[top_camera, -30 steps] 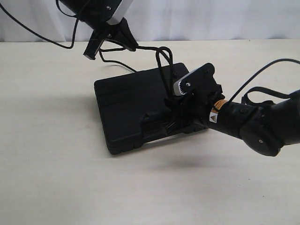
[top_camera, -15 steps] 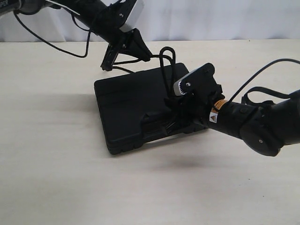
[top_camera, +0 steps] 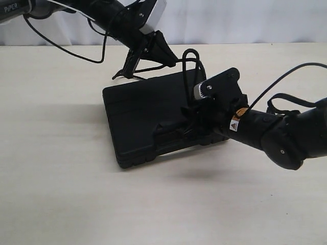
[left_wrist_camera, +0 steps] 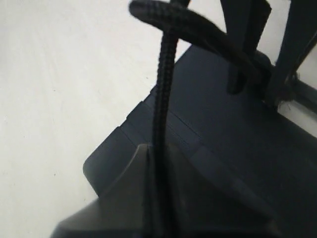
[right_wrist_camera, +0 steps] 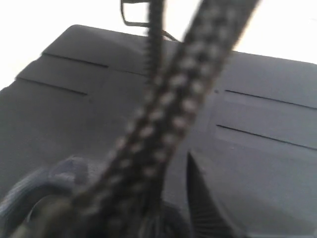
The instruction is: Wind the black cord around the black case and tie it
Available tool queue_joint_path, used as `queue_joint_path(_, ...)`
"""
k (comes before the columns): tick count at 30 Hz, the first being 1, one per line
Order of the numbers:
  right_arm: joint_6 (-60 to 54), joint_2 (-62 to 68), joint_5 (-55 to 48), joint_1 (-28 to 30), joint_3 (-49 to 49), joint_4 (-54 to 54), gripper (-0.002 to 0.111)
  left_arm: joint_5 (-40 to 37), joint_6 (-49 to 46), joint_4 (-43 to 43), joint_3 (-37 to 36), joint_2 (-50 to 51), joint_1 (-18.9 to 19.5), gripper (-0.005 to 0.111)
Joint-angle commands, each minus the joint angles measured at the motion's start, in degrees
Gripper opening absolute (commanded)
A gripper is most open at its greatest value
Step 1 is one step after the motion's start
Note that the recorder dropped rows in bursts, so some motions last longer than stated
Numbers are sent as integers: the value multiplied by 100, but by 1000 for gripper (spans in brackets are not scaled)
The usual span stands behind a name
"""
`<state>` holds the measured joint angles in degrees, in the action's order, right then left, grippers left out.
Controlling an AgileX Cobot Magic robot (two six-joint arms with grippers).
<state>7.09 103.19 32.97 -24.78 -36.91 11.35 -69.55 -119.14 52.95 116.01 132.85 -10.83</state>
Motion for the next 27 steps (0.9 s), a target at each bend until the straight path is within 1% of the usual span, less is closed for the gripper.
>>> queue_joint_path(1, -21, -55, -29, -4, -32, -496, 48, -41, 110, 114, 0, -27, -93, 0)
queue_joint_path(3, -21, -55, -89, -4, -32, -692, 58, -41, 162, 57, 0, -27, -118, 0)
queue_joint_path(6, -21, -108, -366, -4, -41, -692, 68, -41, 209, 45, 0, -27, -182, 0)
queue_joint_path(10, -21, -481, -1126, -4, -41, -692, 76, -41, 225, 94, 0, -27, -220, 0)
queue_joint_path(18, -4, -1804, -3297, -68, -31, -692, 76, -41, 373, 22, 0, -27, -224, 0)
queue_joint_path(21, -4, -2266, -4031, -68, -8, -905, 76, -41, 396, 11, 0, -27, -224, 0)
queue_joint_path(24, -4, -2736, -4369, -114, 109, -1094, 76, -41, 396, 11, 0, -27, -224, 0)
queue_joint_path(27, -4, -3278, -4484, -132, 180, -1281, 76, -41, 396, 11, 0, -27, -224, 0)
